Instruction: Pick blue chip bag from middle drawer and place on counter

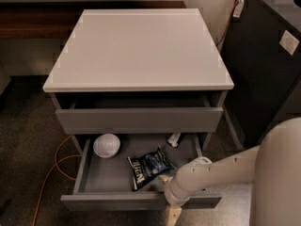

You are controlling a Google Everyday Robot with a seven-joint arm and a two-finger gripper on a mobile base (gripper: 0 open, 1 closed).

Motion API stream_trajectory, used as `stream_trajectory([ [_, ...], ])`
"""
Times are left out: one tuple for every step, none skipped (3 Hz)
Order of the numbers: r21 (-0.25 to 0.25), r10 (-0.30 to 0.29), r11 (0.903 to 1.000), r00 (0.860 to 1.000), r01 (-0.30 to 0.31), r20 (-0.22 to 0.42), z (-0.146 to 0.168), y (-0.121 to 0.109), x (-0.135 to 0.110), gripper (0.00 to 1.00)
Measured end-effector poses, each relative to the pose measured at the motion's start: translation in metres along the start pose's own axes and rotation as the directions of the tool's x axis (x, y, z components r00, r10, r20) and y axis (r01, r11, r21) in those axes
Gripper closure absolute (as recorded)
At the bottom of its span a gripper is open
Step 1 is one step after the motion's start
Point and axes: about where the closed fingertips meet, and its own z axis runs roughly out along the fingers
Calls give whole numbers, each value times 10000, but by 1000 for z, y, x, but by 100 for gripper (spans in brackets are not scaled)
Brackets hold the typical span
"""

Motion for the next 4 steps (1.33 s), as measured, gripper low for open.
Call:
stream_trajectory([
  [-143, 56, 9999, 9998, -54, 173, -6, -2, -5, 0],
  [-288, 14, 9996, 9993, -3, 371, -23, -10, -14, 0],
  [-531, -1, 9986, 9979, 35, 645, -48, -30, -29, 0],
  [-574, 28, 9983, 9966, 19, 823, -66, -56, -41, 0],
])
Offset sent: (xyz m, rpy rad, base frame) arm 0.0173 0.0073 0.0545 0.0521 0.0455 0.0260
